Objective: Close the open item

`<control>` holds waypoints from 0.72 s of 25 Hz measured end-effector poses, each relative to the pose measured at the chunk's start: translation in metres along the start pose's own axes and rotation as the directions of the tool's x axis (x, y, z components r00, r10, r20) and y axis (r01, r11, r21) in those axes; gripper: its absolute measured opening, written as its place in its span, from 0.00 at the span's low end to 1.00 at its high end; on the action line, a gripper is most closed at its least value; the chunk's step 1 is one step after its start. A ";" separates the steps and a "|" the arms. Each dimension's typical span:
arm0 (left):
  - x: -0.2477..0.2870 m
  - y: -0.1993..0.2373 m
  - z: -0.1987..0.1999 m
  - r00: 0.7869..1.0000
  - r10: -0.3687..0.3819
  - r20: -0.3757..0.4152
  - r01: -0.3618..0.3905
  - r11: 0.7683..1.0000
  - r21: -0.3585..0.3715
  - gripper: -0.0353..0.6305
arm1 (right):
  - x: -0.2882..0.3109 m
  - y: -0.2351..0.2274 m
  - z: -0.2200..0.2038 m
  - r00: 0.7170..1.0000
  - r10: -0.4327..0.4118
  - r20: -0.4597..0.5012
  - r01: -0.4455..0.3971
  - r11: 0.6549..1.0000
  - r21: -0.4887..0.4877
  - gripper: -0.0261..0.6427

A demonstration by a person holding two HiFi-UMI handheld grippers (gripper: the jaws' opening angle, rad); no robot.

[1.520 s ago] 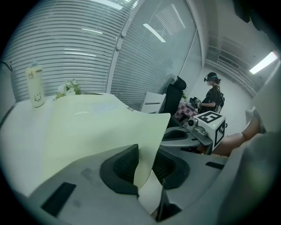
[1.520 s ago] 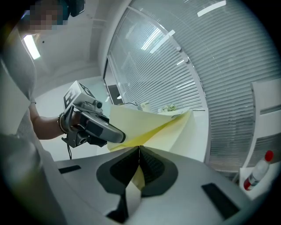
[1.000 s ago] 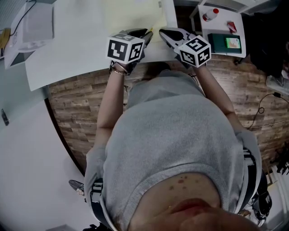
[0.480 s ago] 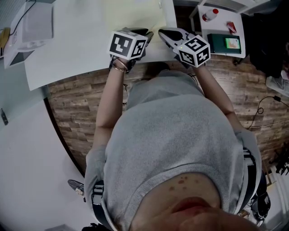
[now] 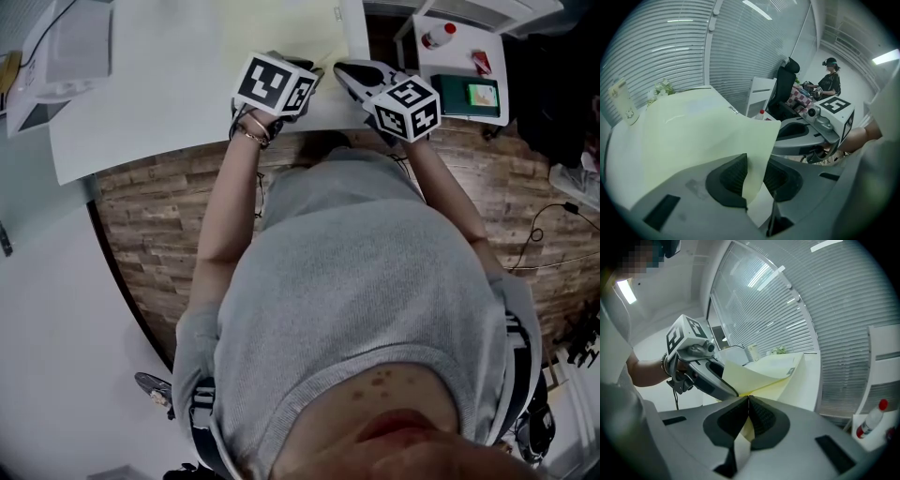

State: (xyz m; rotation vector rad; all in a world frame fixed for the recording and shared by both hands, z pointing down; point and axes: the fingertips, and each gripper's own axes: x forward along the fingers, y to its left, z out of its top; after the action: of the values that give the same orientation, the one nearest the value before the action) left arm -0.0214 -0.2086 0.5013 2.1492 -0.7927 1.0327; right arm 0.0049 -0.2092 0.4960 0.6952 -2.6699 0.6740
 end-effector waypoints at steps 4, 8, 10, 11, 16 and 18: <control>0.003 0.001 -0.002 0.999 0.037 -0.025 -0.037 0.999 0.027 0.16 | -0.009 -0.010 -0.002 0.999 -0.037 0.014 0.037 0.998 0.043 0.13; 0.004 -0.001 -0.001 0.998 0.057 -0.041 -0.055 0.997 0.062 0.17 | -0.020 -0.017 -0.002 0.998 -0.066 0.021 0.065 0.996 0.056 0.13; 0.004 -0.001 -0.002 0.997 0.057 -0.043 -0.054 0.996 0.066 0.17 | -0.024 -0.018 0.000 0.996 -0.082 0.021 0.081 0.996 0.035 0.13; 0.004 -0.002 -0.002 0.997 0.061 -0.044 -0.057 0.996 0.073 0.18 | -0.026 -0.018 0.002 0.996 -0.088 0.021 0.088 0.996 0.024 0.13; 0.002 0.001 -0.001 0.989 0.140 -0.045 -0.131 0.978 0.164 0.21 | -0.035 -0.015 0.016 0.993 -0.096 0.062 0.095 0.995 0.023 0.13; 0.002 0.000 -0.001 0.990 0.139 -0.039 -0.130 0.977 0.167 0.24 | -0.038 -0.013 0.020 0.993 -0.099 0.071 0.099 0.995 0.011 0.13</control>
State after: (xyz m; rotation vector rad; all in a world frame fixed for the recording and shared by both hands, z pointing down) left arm -0.0203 -0.2083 0.5034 2.2210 -0.8654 1.2565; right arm 0.0405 -0.2148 0.4686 0.8629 -2.6777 0.6440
